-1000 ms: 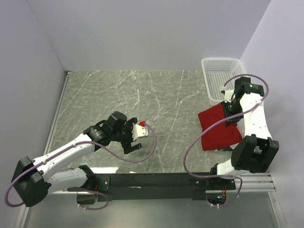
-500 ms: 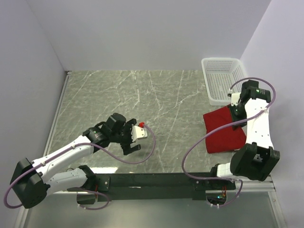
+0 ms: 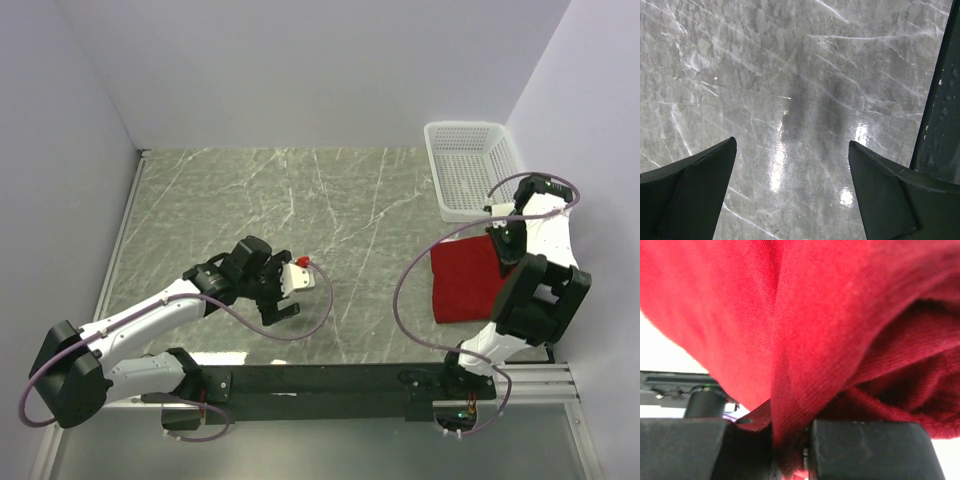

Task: Fold and stack the t-shirts
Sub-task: Neatly place the folded tshirt to the corner

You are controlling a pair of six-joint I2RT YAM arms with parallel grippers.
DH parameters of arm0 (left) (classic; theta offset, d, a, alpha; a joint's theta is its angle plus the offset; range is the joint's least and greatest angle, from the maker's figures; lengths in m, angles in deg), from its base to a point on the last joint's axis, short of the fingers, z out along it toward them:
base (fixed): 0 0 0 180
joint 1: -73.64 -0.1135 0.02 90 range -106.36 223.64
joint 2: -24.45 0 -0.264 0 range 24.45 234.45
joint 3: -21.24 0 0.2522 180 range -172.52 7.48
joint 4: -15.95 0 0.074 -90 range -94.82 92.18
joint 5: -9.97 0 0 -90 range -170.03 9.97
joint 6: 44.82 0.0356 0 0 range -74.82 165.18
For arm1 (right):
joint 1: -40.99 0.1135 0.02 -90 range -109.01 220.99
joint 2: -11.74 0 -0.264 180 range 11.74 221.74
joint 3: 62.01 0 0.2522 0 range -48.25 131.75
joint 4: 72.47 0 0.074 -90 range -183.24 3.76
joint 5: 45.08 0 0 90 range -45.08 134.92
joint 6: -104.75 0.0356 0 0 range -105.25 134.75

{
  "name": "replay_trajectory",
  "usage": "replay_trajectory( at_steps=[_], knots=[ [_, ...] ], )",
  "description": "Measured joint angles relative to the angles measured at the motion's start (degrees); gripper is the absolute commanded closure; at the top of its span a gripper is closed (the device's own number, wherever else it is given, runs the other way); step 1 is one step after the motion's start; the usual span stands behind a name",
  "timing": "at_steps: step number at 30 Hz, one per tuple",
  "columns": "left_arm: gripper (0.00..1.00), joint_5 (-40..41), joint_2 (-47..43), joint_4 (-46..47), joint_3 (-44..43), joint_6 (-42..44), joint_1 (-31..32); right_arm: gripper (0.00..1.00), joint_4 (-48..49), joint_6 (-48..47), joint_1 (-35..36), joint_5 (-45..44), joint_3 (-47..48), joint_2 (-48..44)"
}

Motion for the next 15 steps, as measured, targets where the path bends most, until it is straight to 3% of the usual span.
replay_trajectory(
  at_steps=[8,9,10,12,13,15],
  knots=[
    [0.01,0.0,2.4,-1.6,-1.9,0.0,0.0,1.0,8.2,-4.6,-3.3,-0.7,0.0,8.0],
    [0.0,0.1,2.8,-2.1,-2.1,0.0,0.0,0.95,9.5,-5.1,-3.5,-0.9,-0.1,8.5],
    [0.01,0.2,3.1,-2.6,-2.3,0.0,0.0,0.74,10.4,-5.5,-3.7,-1.1,-0.2,9.0],
    [0.0,0.5,3.4,-3.1,-2.6,0.0,0.0,0.49,12.9,-6.1,-4.2,-2.0,-0.2,10.1],
    [0.01,0.6,3.5,-3.2,-2.6,-0.1,0.0,0.27,14.0,-6.2,-4.4,-2.5,-0.2,10.5],
    [0.01,0.6,3.5,-3.6,-2.8,-0.5,-0.5,0.19,15.8,-6.6,-5.2,-3.3,-0.2,11.0]
  ],
)
